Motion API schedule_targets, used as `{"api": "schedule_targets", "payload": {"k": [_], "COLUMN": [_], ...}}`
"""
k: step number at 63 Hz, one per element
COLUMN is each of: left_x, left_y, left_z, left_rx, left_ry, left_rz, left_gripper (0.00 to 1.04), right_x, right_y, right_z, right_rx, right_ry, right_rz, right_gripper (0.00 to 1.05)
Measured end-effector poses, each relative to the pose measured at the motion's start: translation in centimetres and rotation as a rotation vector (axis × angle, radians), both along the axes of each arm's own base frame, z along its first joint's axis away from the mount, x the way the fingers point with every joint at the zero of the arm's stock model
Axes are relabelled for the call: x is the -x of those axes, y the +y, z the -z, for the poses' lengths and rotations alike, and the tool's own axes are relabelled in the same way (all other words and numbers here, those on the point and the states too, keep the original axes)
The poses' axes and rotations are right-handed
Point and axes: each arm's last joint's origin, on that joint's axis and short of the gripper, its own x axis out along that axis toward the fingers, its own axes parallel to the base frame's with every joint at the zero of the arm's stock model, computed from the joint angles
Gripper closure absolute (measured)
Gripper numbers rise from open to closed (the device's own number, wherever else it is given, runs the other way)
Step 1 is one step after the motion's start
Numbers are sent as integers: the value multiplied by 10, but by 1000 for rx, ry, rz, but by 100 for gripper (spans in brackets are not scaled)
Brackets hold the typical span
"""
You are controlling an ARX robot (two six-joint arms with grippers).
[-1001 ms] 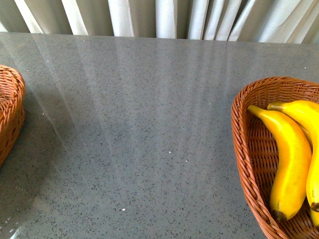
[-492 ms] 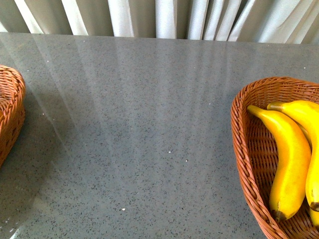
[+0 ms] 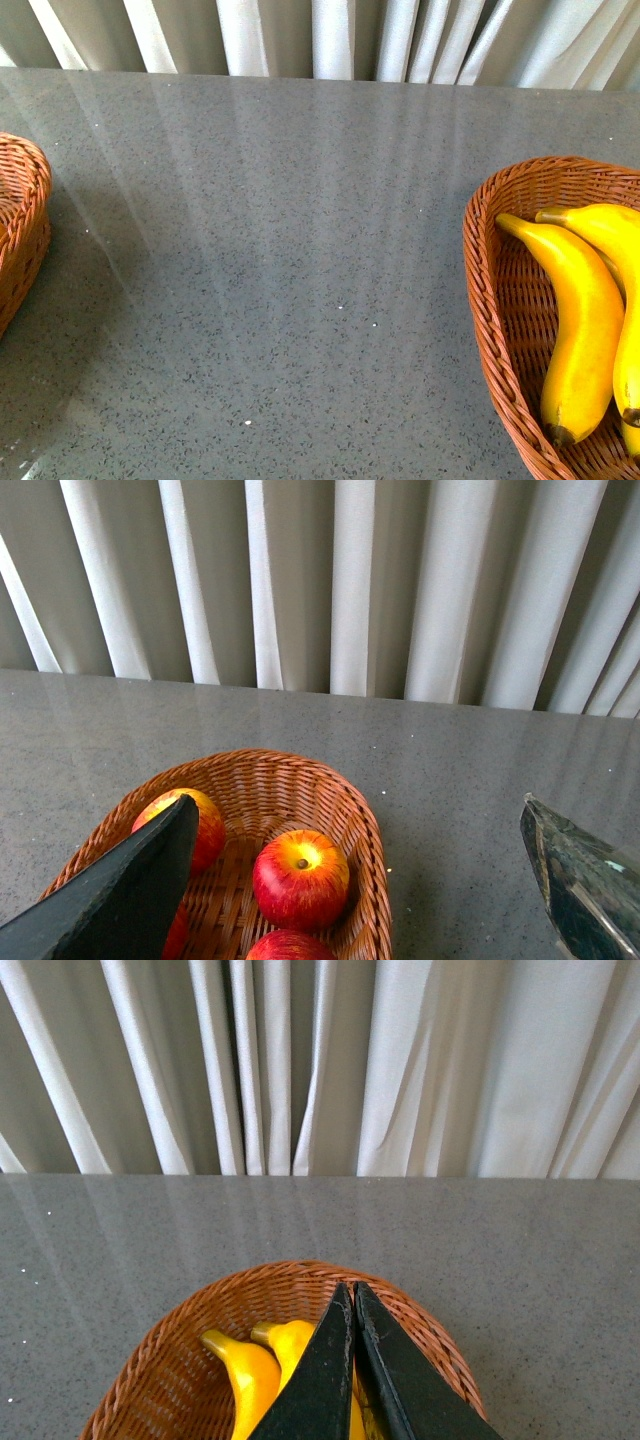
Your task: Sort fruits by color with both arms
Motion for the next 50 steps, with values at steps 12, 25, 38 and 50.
{"api": "schedule_targets", "payload": {"k": [12,25,38,50], "left_x": [0,0,0,0], "left_y": [0,0,0,0], "left_z": [0,0,0,0], "left_rx": [0,0,0,0], "left_ry": [0,0,0,0], "left_rz": [0,0,0,0], "left_gripper": [9,9,9,9], "right_x": [6,12,17,24], "right_y": [0,0,0,0], "right_z": [-1,-1,-1,3], "right_rx": [0,0,0,0], "right_ry": [-6,-5,-5,26], "right_rz": [0,0,0,-5], "right_gripper": [103,103,103,103]}}
